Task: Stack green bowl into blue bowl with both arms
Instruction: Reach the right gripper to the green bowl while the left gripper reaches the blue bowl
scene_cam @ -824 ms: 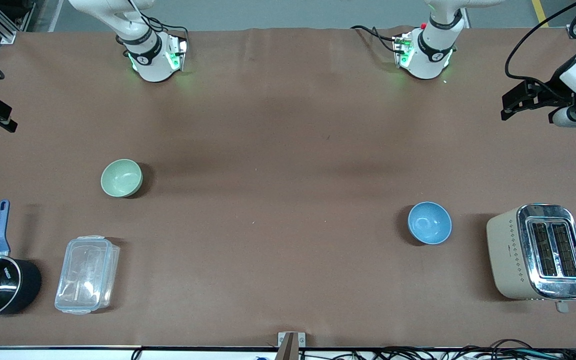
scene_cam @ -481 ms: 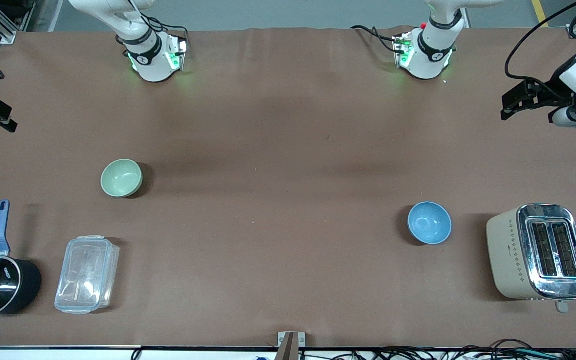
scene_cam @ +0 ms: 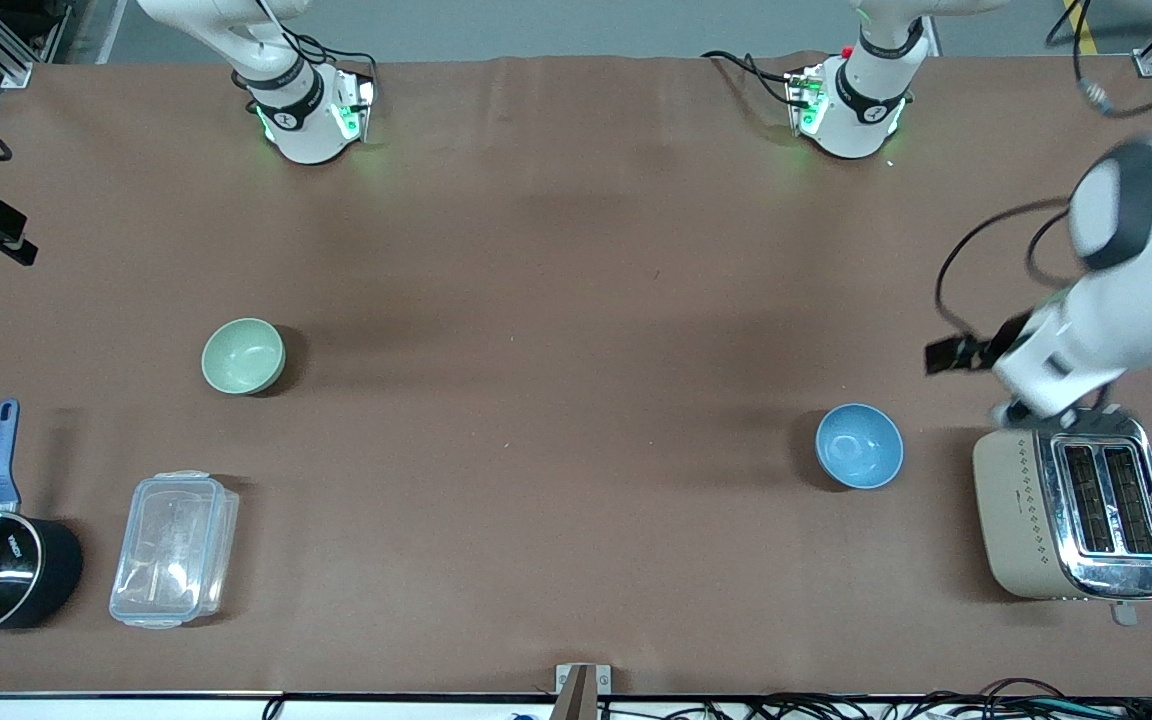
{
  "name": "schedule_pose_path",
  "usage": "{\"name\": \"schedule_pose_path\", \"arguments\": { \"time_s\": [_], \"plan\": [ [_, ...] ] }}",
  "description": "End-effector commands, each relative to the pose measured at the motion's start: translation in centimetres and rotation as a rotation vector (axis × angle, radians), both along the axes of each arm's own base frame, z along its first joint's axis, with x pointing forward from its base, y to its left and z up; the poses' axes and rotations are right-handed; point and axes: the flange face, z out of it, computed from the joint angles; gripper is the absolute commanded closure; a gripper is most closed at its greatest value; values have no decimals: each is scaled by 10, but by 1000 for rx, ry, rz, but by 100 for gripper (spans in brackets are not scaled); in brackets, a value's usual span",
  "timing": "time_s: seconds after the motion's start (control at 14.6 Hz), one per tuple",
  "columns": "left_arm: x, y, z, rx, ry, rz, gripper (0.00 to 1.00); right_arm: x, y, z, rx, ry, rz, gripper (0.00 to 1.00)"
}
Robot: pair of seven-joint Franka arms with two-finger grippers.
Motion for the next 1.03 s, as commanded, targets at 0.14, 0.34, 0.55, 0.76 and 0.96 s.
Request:
{"name": "schedule_pose_path", "arguments": {
  "time_s": [0.14,0.34,0.55,0.76,0.96],
  "plan": [
    [41,11,-120,12,-41,8,0,0,-20,-87,-7,86,-15,0],
    [43,23,-166,56,-22,-17,1,-4,-25,-167,-23,111,-11,0],
    [38,21,-183,53,7,-16,16,-17,-33,-246,-23,58,-19,0],
    [33,19,-198,50,32,-30,34,-30,-49,-316,-33,-20,-12,0],
    [32,17,-206,50,42,-33,68,-33,-54,-367,-34,32,-21,0]
  ]
}}
